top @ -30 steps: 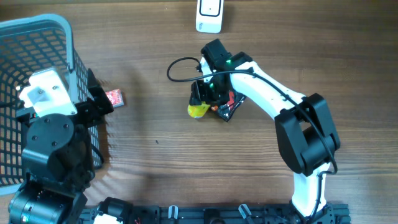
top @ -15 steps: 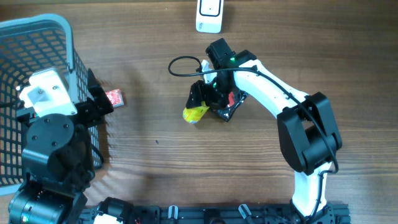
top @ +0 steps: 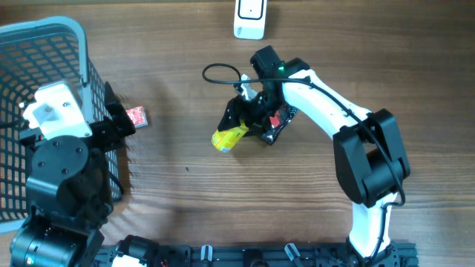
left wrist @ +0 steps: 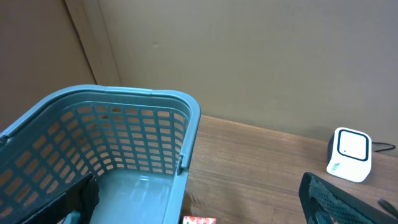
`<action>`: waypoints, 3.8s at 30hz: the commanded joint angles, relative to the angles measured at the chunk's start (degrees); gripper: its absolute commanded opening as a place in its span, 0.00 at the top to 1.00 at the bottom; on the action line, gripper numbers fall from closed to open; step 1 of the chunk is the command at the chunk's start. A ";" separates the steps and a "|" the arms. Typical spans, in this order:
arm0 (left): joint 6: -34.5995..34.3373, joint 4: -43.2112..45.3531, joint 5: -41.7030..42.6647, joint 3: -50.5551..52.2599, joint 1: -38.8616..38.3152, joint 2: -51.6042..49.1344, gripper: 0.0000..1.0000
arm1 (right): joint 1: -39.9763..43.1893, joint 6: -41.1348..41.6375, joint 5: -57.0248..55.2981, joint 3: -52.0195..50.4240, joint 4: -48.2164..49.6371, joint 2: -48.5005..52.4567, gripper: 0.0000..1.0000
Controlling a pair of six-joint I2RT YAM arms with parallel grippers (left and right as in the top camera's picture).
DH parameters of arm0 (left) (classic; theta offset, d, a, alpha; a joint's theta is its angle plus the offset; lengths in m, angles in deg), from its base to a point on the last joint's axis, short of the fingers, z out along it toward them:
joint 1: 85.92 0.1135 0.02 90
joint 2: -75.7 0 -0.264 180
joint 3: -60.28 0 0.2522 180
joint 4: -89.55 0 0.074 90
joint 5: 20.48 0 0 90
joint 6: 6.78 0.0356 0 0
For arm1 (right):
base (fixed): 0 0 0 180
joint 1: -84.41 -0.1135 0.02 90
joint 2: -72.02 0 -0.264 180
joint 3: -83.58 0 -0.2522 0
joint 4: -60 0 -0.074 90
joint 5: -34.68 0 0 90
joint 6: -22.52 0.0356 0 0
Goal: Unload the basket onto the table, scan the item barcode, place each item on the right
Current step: 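Lift the yellow jar and carry it toward the white scanner, then hold the jar label in front of the white scanner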
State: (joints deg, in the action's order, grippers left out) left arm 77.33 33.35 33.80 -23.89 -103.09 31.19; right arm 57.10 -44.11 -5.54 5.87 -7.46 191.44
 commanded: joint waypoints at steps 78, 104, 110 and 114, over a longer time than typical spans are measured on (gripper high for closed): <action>-5.27 -1.99 -0.79 -0.42 0.31 0.15 0.00 | 1.79 -23.65 -47.50 -0.02 55.17 1.14 0.47; -5.27 -6.23 -3.82 -0.42 0.31 0.11 0.00 | 4.59 -24.90 -55.69 -0.02 87.45 11.56 0.48; -5.29 -6.25 -3.80 -0.42 0.31 0.11 0.00 | 4.68 -24.90 -56.00 -0.02 90.75 12.83 0.44; -5.29 -6.27 -3.80 -0.42 0.31 0.11 0.00 | 4.79 -24.87 -56.00 0.02 94.84 14.21 0.43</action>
State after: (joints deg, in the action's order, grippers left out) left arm 72.59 27.10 31.20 -23.89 -103.09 31.14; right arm 61.73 -68.28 -60.49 5.56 84.72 203.17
